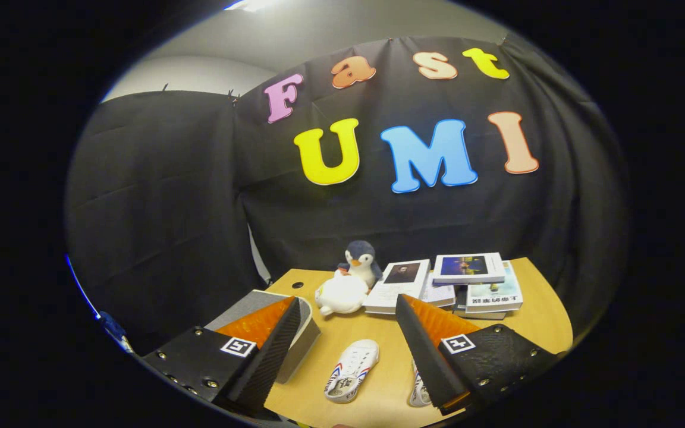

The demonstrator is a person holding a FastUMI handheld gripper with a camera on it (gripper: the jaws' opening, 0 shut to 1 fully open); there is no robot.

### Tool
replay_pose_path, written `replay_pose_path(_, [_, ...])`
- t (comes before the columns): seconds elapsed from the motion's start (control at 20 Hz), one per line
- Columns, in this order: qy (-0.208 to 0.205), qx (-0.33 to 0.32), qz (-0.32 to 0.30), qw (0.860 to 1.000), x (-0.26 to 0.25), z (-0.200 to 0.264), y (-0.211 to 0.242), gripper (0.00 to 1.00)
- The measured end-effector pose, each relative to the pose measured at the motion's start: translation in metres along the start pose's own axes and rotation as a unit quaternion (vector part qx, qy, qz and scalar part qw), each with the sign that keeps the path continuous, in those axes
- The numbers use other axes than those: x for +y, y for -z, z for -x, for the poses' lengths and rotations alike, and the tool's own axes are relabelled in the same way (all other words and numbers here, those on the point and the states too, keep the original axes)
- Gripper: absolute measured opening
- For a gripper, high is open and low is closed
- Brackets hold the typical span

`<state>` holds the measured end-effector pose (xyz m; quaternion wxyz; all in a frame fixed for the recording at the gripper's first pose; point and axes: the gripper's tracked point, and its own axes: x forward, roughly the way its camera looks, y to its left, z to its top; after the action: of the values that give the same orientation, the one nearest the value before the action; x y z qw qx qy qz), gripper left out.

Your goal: Open the storage box then place both shoes into the box .Put the left shoe in first, then the right shoe, with the right side of both shoes facing outward in a uniform manner.

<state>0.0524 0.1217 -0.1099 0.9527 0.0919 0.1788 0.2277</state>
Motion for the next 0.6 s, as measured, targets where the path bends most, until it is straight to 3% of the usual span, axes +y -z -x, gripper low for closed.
replay_pose_path(0.25, [-0.085, 0.066, -0.051, 0.993, 0.036, -0.032, 0.034, 0.97])
replay_pose_path(0.6, [-0.155, 0.162, -0.148, 0.963, 0.070, -0.074, 0.084, 0.97])
